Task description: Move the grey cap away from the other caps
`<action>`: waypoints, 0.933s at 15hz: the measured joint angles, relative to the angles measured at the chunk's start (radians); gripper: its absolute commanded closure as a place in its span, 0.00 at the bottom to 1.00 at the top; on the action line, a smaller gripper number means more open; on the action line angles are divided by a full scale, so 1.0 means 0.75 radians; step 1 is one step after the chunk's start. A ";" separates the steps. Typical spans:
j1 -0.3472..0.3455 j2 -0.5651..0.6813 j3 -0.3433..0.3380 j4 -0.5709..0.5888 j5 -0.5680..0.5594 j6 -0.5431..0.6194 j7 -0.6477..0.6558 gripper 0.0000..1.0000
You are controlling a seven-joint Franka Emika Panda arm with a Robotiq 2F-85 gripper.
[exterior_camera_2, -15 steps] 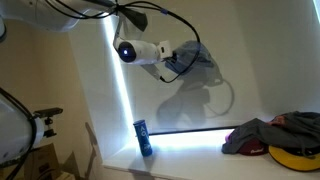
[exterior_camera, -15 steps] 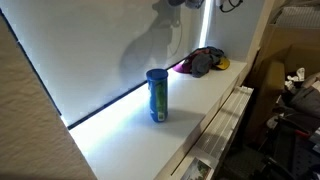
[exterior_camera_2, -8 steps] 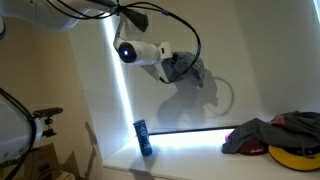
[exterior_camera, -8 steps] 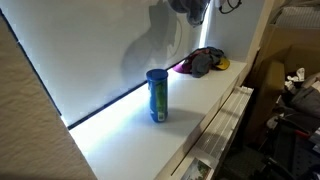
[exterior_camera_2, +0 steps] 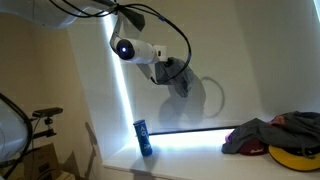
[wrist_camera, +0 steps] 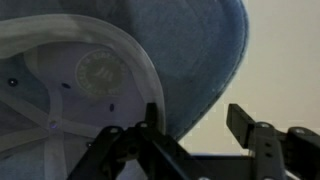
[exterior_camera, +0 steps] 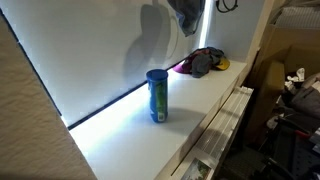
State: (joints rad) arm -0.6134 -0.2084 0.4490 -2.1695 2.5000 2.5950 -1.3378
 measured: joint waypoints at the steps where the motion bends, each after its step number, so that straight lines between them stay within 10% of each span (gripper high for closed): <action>1: 0.002 0.000 -0.003 0.000 0.000 0.000 0.005 0.06; 9: 0.376 0.174 -0.512 0.169 -0.053 -0.044 0.378 0.01; 10: 0.382 0.205 -0.523 0.198 -0.036 -0.038 0.378 0.26; 14: 0.424 0.198 -0.560 0.173 0.042 -0.140 0.140 0.44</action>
State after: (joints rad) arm -0.2956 -0.0597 0.0291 -2.0399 2.5317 2.4898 -1.2329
